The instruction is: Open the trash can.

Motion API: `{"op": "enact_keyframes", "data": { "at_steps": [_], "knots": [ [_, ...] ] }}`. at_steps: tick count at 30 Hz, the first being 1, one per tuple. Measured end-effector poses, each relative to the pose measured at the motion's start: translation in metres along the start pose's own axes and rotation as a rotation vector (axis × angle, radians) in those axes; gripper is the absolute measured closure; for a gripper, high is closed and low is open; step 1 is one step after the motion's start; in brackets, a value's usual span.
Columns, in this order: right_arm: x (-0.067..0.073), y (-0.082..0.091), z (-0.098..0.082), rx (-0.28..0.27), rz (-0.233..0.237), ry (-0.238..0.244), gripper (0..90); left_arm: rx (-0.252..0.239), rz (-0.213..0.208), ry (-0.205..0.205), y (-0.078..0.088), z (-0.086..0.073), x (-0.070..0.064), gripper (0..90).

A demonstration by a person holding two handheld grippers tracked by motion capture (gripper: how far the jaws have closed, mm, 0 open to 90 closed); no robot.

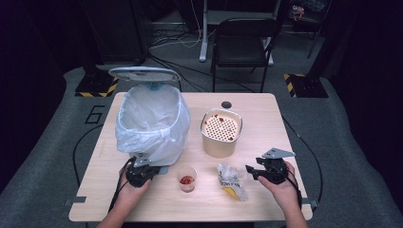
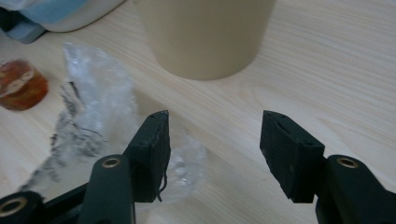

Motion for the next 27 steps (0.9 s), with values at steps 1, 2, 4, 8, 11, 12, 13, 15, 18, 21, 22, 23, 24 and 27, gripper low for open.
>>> {"op": "enact_keyframes", "data": {
  "at_steps": [1,2,4,8,11,12,13,15,18,21,22,23,24,27],
  "knots": [
    [0.008,0.002,0.007,-0.009,0.018,0.011,42.3,0.002,0.005,0.0,0.0,0.0,0.0,90.0],
    [0.008,0.002,0.007,-0.009,0.018,0.011,42.3,0.002,0.005,0.0,0.0,0.0,0.0,90.0],
    [0.022,0.006,0.018,-0.036,0.053,0.037,43.9,0.008,0.004,-0.019,0.001,0.0,0.0,90.0],
    [0.038,0.008,0.026,-0.053,0.095,0.06,48.2,0.009,-0.004,-0.046,0.0,0.001,0.001,90.0],
    [0.056,0.008,0.034,-0.072,0.128,0.095,48.1,0.011,0.0,-0.059,0.0,0.001,0.001,90.0],
    [0.056,0.008,0.034,-0.072,0.128,0.095,48.1,0.011,0.0,-0.059,0.0,0.001,0.001,90.0],
    [0.064,0.007,0.036,-0.07,0.146,0.108,47.4,0.01,-0.001,-0.061,0.0,0.001,0.001,90.0],
    [0.071,0.006,0.037,-0.066,0.152,0.122,46.8,0.01,0.0,-0.062,0.0,0.001,0.001,90.0],
    [0.074,0.004,0.038,-0.069,0.158,0.13,46.5,0.015,-0.002,-0.066,0.001,0.0,0.001,90.0],
    [0.08,-0.001,0.036,-0.061,0.166,0.129,45.9,0.012,-0.004,-0.057,0.0,0.001,0.001,90.0],
    [0.082,-0.002,0.034,-0.057,0.17,0.142,45.2,0.011,-0.004,-0.054,0.0,0.001,0.0,90.0],
    [0.083,-0.004,0.033,-0.05,0.167,0.146,44.5,0.015,-0.001,-0.054,0.001,0.001,0.001,90.0],
    [0.084,-0.007,0.031,-0.045,0.168,0.152,43.5,0.009,0.005,-0.048,0.0,0.001,0.001,90.0],
    [0.086,-0.014,0.025,-0.02,0.175,0.146,41.5,0.016,-0.005,-0.051,0.001,0.001,0.001,90.0]
  ]
}}
Point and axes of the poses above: each handheld gripper's, and its own axes: y roughly backward along the jaws, z roughly out of its top, x roughly to its left, the point moved 9 cm from there along -y, roughly forward along the jaws, and after that the axes turned 15 degrees about y, right-handed, at the moved point
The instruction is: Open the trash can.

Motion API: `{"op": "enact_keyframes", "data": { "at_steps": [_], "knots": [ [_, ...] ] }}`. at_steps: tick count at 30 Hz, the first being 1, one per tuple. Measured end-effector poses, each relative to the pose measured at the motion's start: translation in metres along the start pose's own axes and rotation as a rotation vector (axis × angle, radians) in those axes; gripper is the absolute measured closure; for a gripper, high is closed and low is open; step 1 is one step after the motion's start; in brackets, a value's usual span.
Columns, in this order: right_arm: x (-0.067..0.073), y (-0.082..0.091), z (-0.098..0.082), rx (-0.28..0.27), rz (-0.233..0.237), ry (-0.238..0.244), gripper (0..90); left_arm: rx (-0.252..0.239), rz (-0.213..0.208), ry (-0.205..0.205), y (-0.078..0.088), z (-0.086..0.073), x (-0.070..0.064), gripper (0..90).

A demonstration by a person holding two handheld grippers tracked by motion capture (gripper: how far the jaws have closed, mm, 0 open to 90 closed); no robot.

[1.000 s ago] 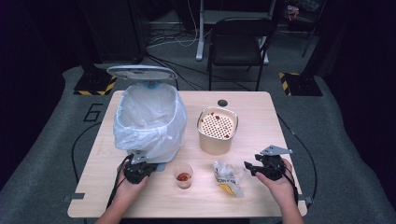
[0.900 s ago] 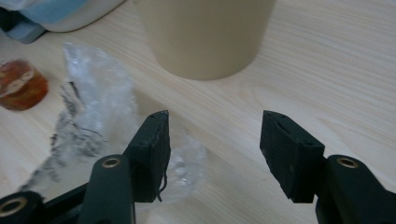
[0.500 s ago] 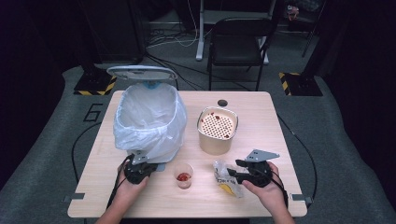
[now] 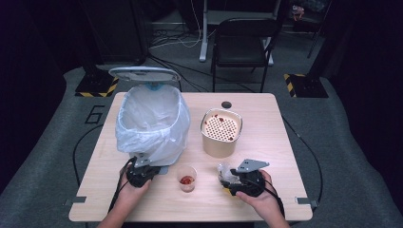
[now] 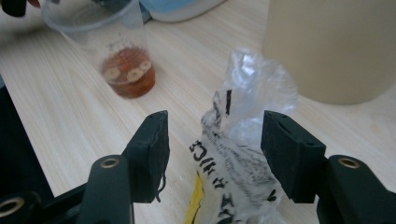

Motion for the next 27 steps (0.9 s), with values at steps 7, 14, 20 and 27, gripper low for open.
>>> {"op": "enact_keyframes", "data": {
  "at_steps": [7,14,20,27],
  "knots": [
    [0.002,-0.019,-0.018,0.081,-0.015,0.04,38.4,-0.001,0.009,0.017,0.0,0.0,-0.001,90.0],
    [-0.004,-0.029,-0.033,0.126,-0.018,0.043,36.0,-0.007,0.0,0.021,0.0,0.0,-0.001,90.0],
    [-0.007,-0.036,-0.039,0.125,-0.016,0.024,35.8,-0.006,-0.001,0.02,0.0,0.0,-0.001,90.0],
    [-0.01,-0.039,-0.045,0.114,0.002,-0.003,40.1,-0.004,-0.001,0.018,0.0,0.0,-0.001,90.0]
  ]
}}
Point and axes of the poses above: each handheld gripper's, and its own axes: y roughly backward along the jaws, z roughly out of its top, x roughly to its left, the point moved 9 cm from there along -y, roughly forward along the jaws, and after that the axes turned 15 degrees about y, right-handed, at the moved point
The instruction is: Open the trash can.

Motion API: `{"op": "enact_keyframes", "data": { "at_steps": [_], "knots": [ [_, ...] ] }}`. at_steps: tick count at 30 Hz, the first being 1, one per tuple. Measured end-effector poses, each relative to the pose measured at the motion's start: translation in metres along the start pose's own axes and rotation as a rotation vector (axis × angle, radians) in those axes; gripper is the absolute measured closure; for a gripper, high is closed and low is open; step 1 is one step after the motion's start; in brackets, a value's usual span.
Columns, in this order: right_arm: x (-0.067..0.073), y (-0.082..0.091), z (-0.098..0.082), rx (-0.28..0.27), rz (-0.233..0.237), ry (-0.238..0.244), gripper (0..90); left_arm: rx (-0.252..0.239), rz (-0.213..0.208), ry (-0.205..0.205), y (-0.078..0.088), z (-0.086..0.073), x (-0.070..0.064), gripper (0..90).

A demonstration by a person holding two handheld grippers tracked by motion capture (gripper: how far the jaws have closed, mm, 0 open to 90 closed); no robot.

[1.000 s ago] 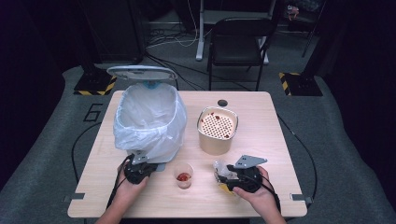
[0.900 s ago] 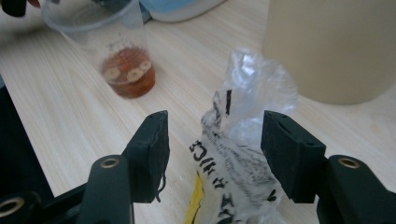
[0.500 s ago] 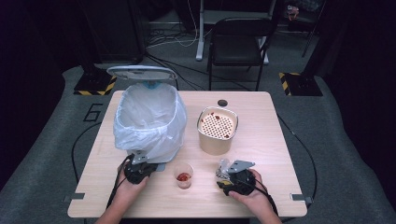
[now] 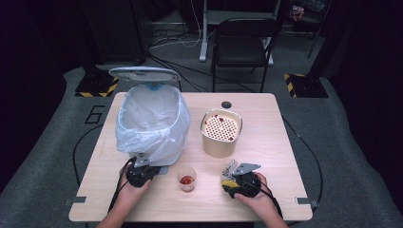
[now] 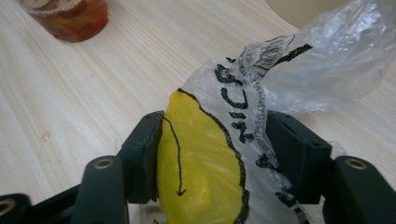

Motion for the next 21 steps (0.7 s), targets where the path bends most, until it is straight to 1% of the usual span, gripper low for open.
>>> {"op": "enact_keyframes", "data": {
  "at_steps": [2,3,4,5,7,9,10,11,12,13,14,15,18,20,21],
  "knots": [
    [-0.002,0.0,0.0,-0.004,-0.004,-0.005,41.9,0.0,-0.001,0.001,0.0,0.0,0.0,90.0],
    [-0.002,0.0,-0.001,-0.003,0.0,-0.02,44.0,0.0,-0.002,0.003,0.0,0.0,0.0,90.0],
    [-0.004,0.0,-0.002,0.0,0.006,-0.011,46.5,0.002,-0.001,0.002,0.0,0.0,0.0,90.0],
    [-0.005,0.0,-0.002,-0.006,0.009,-0.022,50.6,-0.001,-0.004,0.003,0.0,0.0,0.0,90.0],
    [-0.007,0.0,-0.002,-0.009,0.006,-0.041,54.9,-0.001,-0.003,0.001,0.0,0.0,0.0,90.0],
    [-0.009,0.0,-0.003,-0.003,0.008,-0.041,59.2,-0.004,-0.01,0.003,0.0,0.0,0.0,90.0],
    [-0.01,0.0,-0.004,0.0,0.006,-0.034,61.6,-0.005,-0.011,0.004,0.0,0.0,-0.001,90.0],
    [-0.01,0.0,-0.004,0.0,0.006,-0.034,61.6,-0.005,-0.011,0.004,0.0,0.0,-0.001,90.0],
    [-0.011,0.0,-0.003,0.002,-0.001,-0.042,63.5,-0.004,-0.011,0.006,0.0,0.0,-0.001,90.0],
    [-0.012,0.0,-0.003,0.008,0.001,-0.029,67.5,0.004,0.001,0.013,0.0,-0.001,0.001,90.0],
    [-0.012,0.0,-0.003,0.008,0.001,-0.029,67.5,0.004,0.001,0.013,0.0,-0.001,0.001,90.0],
    [-0.012,0.001,-0.002,0.013,0.002,-0.022,70.8,0.005,-0.004,0.01,0.0,-0.001,0.001,90.0],
    [-0.011,0.002,0.0,0.017,0.01,-0.023,72.9,0.003,-0.008,0.011,0.0,-0.001,0.0,90.0],
    [-0.01,0.004,0.003,0.014,0.016,-0.032,73.9,0.009,-0.004,0.009,0.0,-0.001,0.001,90.0],
    [-0.011,0.005,0.004,0.013,0.015,-0.013,74.0,0.011,-0.004,0.006,0.001,-0.001,0.002,90.0]
  ]
}}
Point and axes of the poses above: each handheld gripper's, and its own axes: y roughly backward along the jaws, z roughly out of its top, x roughly to its left, the point moved 9 cm from there along -y, roughly forward along the jaws, and after that the axes turned 15 degrees about y, right-handed, at the moved point
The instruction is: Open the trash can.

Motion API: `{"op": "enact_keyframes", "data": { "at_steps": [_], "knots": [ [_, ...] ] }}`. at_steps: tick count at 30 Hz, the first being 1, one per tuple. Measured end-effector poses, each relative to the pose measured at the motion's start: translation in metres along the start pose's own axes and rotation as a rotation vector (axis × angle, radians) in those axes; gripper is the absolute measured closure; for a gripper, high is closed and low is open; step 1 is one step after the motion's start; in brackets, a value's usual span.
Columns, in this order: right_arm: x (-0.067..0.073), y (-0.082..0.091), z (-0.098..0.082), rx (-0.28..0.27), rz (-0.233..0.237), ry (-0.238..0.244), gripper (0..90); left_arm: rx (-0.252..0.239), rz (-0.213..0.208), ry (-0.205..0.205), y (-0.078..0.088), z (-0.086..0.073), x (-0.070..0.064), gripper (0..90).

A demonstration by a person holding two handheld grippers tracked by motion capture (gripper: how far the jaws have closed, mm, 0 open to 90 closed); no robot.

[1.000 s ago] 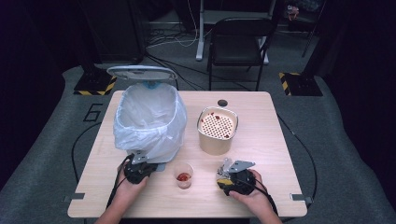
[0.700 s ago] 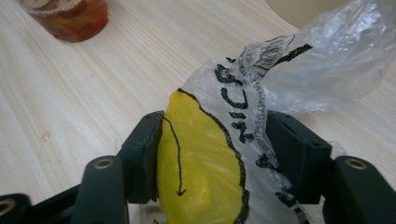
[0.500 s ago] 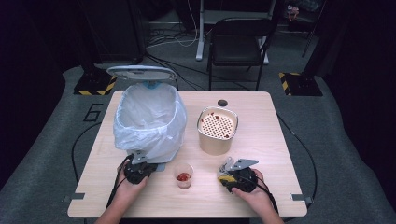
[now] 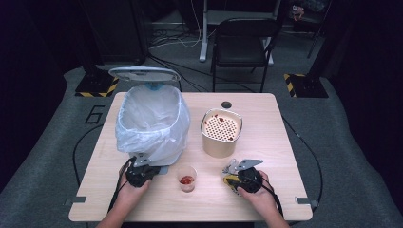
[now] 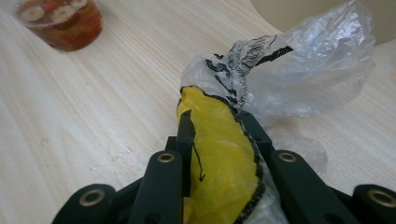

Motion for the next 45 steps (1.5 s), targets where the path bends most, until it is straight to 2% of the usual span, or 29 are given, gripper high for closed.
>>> {"op": "enact_keyframes", "data": {
  "at_steps": [5,6,8,10,12,21,23,24,25,26,27,28,29,30,35,36,38,41,45],
  "knots": [
    [0.005,0.007,0.008,-0.018,0.026,-0.004,74.5,-0.008,-0.002,0.002,0.0,0.0,-0.001,90.0],
    [0.005,0.012,0.013,-0.039,0.039,-0.008,74.6,-0.008,-0.013,-0.022,-0.001,0.001,-0.001,90.0],
    [0.007,0.017,0.018,-0.053,0.053,-0.019,74.6,0.0,0.001,-0.002,0.0,0.0,-0.001,90.0],
    [0.008,0.02,0.022,-0.066,0.053,-0.025,74.7,0.003,0.006,0.001,0.0,0.0,0.0,90.0],
    [0.01,0.027,0.031,-0.093,0.076,-0.011,74.7,-0.004,-0.003,-0.003,0.0,0.0,-0.001,90.0],
    [0.012,0.046,0.057,-0.132,0.118,-0.001,74.7,0.0,0.0,0.002,0.0,0.0,0.0,90.0],
    [0.012,0.053,0.064,-0.137,0.124,0.009,74.7,-0.006,-0.004,0.01,0.0,0.0,-0.001,90.0],
    [0.012,0.059,0.072,-0.158,0.128,0.017,74.7,-0.013,0.009,0.029,0.0,0.0,0.0,90.0],
    [0.012,0.062,0.075,-0.164,0.13,0.024,74.8,-0.002,-0.003,0.005,0.0,0.0,0.0,90.0],
    [0.012,0.062,0.075,-0.164,0.13,0.024,74.8,-0.002,-0.003,0.005,0.0,0.0,0.0,90.0],
    [0.012,0.069,0.083,-0.172,0.132,0.03,74.7,-0.016,0.008,0.032,0.0,0.0,-0.001,90.0],
    [0.011,0.072,0.086,-0.173,0.134,0.042,74.6,-0.016,0.008,0.032,0.0,0.0,-0.001,90.0],
    [0.011,0.072,0.086,-0.173,0.134,0.042,74.6,-0.003,-0.003,0.005,0.0,0.0,0.0,90.0],
    [0.01,0.077,0.094,-0.179,0.132,0.057,74.6,-0.011,-0.019,-0.016,0.0,0.001,-0.001,90.0],
    [0.007,0.087,0.109,-0.196,0.139,0.069,74.7,-0.008,-0.018,-0.006,0.0,0.0,-0.002,90.0],
    [0.005,0.091,0.117,-0.204,0.14,0.078,74.7,-0.004,-0.011,-0.019,0.0,0.0,-0.001,90.0],
    [0.005,0.093,0.121,-0.207,0.144,0.083,74.7,-0.007,-0.014,-0.013,0.0,0.0,-0.002,90.0],
    [0.004,0.097,0.133,-0.214,0.15,0.099,74.7,0.003,-0.007,-0.03,0.001,0.0,0.0,90.0],
    [0.001,0.099,0.144,-0.213,0.166,0.098,74.7,0.006,-0.006,-0.032,0.001,0.0,0.0,90.0]
  ]
}}
Point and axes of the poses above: each handheld gripper's, and its own axes: y roughly backward along the jaws, z roughly out of its top, x roughly to its left, the point moved 9 cm from there along -y, roughly forward along the jaws, and after that the axes turned 15 degrees about y, right-handed, at the moved point
